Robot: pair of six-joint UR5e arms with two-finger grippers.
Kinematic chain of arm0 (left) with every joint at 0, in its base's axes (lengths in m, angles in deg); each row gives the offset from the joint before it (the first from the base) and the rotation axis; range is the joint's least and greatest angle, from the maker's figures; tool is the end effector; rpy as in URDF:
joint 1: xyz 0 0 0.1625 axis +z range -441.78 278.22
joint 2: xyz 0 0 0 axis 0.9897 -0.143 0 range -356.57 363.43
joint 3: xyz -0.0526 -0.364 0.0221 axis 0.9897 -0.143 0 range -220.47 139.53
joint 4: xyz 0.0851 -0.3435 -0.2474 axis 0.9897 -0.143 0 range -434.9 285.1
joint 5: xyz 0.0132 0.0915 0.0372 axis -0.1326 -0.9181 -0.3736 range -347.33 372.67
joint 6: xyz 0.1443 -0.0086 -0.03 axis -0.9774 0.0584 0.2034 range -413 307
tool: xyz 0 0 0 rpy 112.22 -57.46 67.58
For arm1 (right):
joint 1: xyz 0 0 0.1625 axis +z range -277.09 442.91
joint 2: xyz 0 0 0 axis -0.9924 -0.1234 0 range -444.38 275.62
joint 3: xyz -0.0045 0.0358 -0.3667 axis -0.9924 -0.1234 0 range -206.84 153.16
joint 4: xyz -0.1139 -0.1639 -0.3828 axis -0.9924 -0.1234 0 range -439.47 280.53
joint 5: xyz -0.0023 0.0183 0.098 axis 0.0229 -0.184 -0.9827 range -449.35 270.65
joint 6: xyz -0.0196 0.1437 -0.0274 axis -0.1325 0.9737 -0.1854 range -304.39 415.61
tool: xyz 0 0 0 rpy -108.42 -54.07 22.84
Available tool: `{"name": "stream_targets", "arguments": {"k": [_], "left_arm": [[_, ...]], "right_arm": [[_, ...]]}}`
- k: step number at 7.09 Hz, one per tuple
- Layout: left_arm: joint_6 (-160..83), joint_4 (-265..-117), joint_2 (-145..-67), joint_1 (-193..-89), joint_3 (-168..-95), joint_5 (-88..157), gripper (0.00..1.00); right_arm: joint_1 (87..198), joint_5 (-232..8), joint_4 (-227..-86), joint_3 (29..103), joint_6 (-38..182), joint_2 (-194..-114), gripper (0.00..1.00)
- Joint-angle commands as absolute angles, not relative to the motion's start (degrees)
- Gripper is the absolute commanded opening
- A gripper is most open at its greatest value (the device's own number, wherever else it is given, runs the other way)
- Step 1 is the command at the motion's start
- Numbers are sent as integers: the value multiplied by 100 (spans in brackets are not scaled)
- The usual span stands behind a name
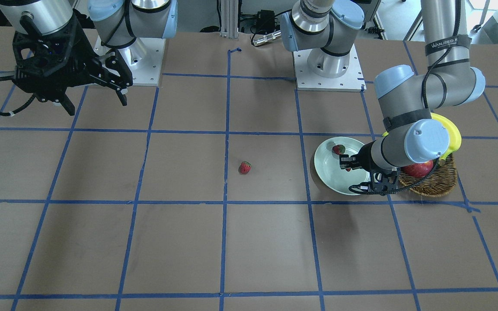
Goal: Collect all strawberries into plate
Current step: 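Lower the strawberry onto the plate and release it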
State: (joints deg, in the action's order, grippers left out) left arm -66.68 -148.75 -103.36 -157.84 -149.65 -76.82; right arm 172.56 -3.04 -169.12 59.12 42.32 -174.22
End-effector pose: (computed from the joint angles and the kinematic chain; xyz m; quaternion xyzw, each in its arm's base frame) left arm -0.0145 -0.5008 0.1013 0.0030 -0.9851 -0.1661 0.0454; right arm 0.1397 -0.5202 0.4180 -0.1136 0.9925 -0.0344 0.0283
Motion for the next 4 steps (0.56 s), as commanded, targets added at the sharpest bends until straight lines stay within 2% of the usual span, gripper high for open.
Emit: {"name": "stream_targets", "arguments": {"k": [1,4], "left_arm": [[-6566,-14873,-10292,-15772,-14972,-7672,100],[-5436,-14846,-10177,-16436,-14569,-7000,100]], "right_arm": [[17247,-304,-16912,5912,4225,-17438,100],[17247,-304,-16912,5912,4225,-17438,100]]}}
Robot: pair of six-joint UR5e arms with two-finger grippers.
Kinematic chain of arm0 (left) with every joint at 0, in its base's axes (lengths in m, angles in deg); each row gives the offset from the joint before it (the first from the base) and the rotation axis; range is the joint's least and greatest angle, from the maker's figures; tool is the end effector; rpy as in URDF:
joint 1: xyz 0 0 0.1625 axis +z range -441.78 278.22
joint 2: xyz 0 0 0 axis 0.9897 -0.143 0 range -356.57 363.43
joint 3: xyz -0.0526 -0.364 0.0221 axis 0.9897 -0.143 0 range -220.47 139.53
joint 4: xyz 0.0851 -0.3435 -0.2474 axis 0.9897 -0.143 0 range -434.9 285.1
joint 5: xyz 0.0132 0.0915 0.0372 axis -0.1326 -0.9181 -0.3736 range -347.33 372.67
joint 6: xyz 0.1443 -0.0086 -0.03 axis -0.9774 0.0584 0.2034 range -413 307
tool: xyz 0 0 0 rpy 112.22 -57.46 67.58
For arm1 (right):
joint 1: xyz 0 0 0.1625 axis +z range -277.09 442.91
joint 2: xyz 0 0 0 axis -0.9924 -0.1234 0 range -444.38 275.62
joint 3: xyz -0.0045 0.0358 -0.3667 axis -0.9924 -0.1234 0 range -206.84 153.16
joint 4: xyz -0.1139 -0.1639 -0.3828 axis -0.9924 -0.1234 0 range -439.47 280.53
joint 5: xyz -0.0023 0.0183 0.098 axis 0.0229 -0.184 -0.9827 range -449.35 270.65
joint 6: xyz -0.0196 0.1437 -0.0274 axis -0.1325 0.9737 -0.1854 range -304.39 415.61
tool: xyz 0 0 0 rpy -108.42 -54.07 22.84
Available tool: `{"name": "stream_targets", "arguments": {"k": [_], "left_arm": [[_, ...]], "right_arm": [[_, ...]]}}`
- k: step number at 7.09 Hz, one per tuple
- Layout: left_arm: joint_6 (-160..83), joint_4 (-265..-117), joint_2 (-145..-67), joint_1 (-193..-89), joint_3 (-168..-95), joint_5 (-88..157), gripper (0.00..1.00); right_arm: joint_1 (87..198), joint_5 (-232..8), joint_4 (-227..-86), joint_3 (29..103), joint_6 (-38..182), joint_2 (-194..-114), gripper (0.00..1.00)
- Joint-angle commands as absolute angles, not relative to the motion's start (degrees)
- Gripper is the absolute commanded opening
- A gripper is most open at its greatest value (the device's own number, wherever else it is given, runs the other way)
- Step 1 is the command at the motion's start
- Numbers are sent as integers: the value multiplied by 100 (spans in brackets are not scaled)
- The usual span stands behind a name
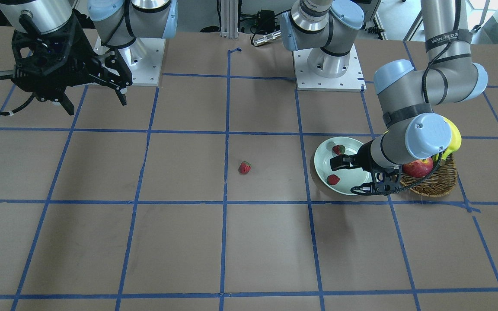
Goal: Collect all strawberries into plate
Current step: 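Lower the strawberry onto the plate and release it, then reach the left gripper to the last strawberry and grasp it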
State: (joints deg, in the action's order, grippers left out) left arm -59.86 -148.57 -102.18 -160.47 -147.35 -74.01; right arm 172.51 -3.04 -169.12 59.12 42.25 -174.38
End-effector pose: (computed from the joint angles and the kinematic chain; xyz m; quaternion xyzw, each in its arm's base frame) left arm -0.0410 -0.5184 0.1274 0.0425 -0.9888 -0.1342 0.0505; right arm 0.1392 -0.5196 0.4194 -0.1138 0.9925 -0.0358 0.0281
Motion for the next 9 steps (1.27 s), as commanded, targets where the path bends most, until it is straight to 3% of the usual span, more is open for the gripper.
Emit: {"name": "stream_targets", "arguments": {"k": [1,4,7,8,9], "left_arm": [[-5205,-14725,-10221,-16857,-14516,-6943,100],[-4439,-13804,-10387,-18026,-14602,-6266,100],[-4438,-12083,-10616,-18530,-15576,-6248,100],[-4447,-12060,-10677,-18575,-15622,-6257,95],[-4447,-12060,-10722,-18619,-15623,-6248,82]], "right_arm": [[17247,-304,-16921,5912,4208,-17438,100],[17247,-304,-16912,5912,4216,-17438,100],[17247,-304,-16921,5912,4216,-17438,100],[17247,-304,-16921,5912,4216,-17438,100],[17247,-304,-16921,5912,4208,-17438,100]]}}
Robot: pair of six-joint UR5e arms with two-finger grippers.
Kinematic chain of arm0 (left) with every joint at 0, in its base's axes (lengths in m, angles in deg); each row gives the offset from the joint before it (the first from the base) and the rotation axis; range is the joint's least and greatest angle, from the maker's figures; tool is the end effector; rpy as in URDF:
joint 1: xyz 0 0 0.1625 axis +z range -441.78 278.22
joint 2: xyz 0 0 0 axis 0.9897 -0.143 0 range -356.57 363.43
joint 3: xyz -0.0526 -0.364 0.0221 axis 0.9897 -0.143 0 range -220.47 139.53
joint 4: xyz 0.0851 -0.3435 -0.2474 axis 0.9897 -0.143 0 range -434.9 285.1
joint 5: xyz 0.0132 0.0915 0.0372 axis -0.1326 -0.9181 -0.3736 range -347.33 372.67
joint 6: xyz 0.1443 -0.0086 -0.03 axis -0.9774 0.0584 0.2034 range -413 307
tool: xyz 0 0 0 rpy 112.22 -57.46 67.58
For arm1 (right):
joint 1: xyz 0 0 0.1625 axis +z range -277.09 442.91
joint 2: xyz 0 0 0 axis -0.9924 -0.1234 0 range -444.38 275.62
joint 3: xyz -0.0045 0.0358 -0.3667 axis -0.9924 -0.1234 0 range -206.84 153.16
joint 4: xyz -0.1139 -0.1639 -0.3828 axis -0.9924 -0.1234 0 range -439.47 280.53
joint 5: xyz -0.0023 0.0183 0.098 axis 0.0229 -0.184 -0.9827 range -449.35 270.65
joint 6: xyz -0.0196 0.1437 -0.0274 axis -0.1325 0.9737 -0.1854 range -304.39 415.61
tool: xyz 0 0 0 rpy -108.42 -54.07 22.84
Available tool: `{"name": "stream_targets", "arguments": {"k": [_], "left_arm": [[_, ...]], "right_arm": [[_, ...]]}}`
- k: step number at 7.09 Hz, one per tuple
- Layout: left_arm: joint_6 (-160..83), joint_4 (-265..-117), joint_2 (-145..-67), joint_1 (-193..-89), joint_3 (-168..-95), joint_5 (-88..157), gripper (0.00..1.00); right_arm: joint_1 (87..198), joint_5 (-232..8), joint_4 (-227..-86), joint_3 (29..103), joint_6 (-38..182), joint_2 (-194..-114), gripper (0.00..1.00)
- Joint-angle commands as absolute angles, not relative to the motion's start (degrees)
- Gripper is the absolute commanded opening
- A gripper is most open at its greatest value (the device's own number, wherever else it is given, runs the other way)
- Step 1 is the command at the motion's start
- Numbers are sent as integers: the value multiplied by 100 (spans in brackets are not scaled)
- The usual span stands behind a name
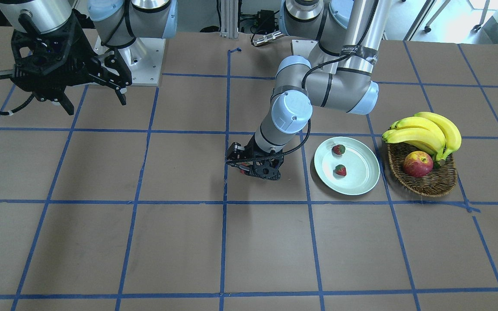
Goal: Collect all strawberries into plate
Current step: 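Reach the left gripper to the last strawberry and grasp it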
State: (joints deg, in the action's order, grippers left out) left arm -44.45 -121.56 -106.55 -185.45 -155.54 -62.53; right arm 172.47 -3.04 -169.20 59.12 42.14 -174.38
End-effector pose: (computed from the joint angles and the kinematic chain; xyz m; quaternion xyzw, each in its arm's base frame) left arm -0.2871 -0.4566 0.0724 -0.0424 -0.9907 -0.0393 0.1235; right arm 0.1389 -0.5199 0.4196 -0.1144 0.9924 -0.0366 0.0279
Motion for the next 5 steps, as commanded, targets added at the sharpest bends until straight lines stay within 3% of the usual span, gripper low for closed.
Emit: {"name": "stream_targets", "arguments": {"k": [1,2,3,4,5], "left_arm": [[-4447,-12060,-10792,-18689,-15623,-6257,82],[-4447,-12052,-10818,-18699,-15605,-6239,68],[-4438,-12069,-10827,-18699,-15596,-6213,11],[-4438,-12095,-10827,-18699,-15587,-6213,0],[-4421,-12104,-10819,-18699,-15579,-6265,0]], "right_arm": [[17247,-304,-16921,5912,4207,-17438,100],[17247,-304,-16930,5912,4199,-17438,100],[17247,-304,-16930,5912,4207,-17438,100],[17247,-304,-16930,5912,4199,-17438,100],[17247,-304,-16930,5912,4199,-17429,100]]}}
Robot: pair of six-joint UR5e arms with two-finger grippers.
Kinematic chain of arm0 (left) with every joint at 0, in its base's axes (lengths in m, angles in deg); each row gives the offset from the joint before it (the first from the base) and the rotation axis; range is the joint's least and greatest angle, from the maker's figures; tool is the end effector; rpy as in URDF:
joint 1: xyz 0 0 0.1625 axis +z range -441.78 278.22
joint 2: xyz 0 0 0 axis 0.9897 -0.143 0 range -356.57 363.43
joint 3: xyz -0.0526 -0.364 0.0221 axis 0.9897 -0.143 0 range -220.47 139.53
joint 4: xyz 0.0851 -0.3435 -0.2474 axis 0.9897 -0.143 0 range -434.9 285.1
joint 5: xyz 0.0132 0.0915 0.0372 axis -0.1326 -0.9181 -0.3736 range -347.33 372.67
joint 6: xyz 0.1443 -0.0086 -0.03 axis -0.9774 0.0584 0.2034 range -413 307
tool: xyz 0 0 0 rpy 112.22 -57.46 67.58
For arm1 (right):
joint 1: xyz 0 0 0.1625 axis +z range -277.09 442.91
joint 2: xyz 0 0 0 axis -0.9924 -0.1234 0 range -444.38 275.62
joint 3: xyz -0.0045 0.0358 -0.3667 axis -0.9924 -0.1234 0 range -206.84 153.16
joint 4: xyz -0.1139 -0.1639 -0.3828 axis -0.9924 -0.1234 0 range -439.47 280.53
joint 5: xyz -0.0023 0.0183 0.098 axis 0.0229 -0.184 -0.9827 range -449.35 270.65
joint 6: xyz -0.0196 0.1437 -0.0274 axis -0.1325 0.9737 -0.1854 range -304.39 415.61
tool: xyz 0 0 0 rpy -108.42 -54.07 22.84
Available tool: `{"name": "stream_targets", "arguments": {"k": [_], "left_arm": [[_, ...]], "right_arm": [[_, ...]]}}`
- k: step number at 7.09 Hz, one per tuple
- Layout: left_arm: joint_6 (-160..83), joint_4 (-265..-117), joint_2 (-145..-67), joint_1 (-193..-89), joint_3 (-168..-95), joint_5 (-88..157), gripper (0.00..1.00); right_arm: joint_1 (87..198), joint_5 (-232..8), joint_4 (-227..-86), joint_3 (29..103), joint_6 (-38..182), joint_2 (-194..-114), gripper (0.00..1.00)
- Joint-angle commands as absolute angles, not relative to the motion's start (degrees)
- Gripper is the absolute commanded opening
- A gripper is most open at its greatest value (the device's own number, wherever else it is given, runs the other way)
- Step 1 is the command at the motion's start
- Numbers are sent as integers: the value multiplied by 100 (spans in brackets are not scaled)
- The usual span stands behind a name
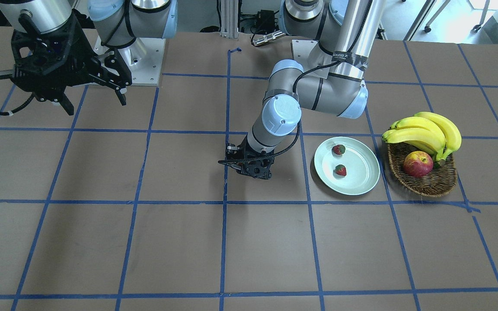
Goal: Collect all strawberries into plate
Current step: 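Carry the last strawberry onto the plate and open the left gripper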
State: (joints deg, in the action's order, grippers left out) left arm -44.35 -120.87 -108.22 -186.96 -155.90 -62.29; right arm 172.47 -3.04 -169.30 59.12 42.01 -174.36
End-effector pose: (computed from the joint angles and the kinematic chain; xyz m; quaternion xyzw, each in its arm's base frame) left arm -0.2986 -0.4449 0.0565 -0.0529 -0.9896 -0.0528 0.1226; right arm 0.1389 -0.5202 0.4196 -0.1155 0.9922 -0.0373 0.0278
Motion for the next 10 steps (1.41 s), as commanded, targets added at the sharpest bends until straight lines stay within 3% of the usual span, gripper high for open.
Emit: {"name": "stream_targets", "arguments": {"k": [1,3,6,10], "left_arm": [[-4421,-12078,-10766,-18681,-15561,-6274,0],[-4438,-12609,-10600,-18489,-15124,-6432,0],[-4605,-14699,-10240,-17165,-14262,-7123,0],[-6152,-14820,-10299,-15764,-14697,-7777,0]], "right_arm": [[17247,-304,-16930,5912,4199,-17429,100],[17247,-304,-16921,5912,4199,-17429,100],[17247,-304,-16930,5912,4199,-17429,100],[17247,-304,-16930,5912,4199,-17429,100]]}}
